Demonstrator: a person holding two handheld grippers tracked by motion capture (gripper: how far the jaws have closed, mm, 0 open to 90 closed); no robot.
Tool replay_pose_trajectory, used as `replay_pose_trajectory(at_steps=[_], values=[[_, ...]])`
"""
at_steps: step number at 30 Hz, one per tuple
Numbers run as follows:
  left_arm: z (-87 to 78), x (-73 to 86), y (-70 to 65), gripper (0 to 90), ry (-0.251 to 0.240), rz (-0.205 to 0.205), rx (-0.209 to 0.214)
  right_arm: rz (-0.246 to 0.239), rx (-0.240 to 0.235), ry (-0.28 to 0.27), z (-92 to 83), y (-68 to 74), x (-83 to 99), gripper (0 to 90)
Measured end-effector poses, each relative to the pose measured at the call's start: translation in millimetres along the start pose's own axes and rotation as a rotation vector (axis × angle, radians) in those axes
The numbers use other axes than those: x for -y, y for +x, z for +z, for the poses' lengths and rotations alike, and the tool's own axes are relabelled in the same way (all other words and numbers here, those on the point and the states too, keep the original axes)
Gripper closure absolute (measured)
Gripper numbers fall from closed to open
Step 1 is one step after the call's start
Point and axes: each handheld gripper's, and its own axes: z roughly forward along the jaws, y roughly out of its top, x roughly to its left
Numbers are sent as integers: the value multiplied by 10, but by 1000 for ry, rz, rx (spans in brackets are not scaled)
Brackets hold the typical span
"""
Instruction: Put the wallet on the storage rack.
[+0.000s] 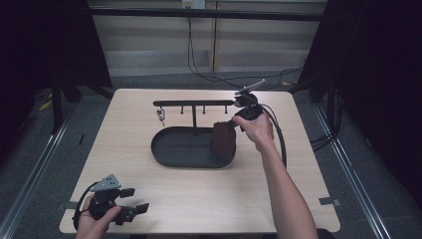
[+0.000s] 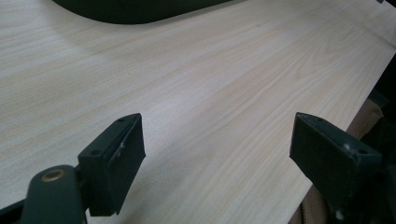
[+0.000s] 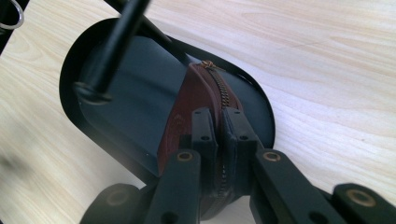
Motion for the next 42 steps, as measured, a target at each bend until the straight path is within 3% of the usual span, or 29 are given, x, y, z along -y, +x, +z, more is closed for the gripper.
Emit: replay_pose_trajectory(at_steps=[11,15,19,23,32,35,42], values=[[1,0,4,178,0,-2,1,46,-40,-33,198,-5,40,845],[-1,-2,1,178,1,2,1,53,-55,-36,299,-52,90,845],[2,-1,1,178,1,1,-1,90,-86,-50,369,-117,155,842],[10,-2,-3,178,0,-1,-2,88,-94,-50,425,-138,189,834],[2,-2,4,178,0,0,0,69,-70,-57,566,-167,246,799],[1,-2,5,178,-3,-4,-1,65,-47,-68,559,-168,260,789],[10,-5,10,178,-7,-10,-5,53,-46,-85,484,-183,277,707]])
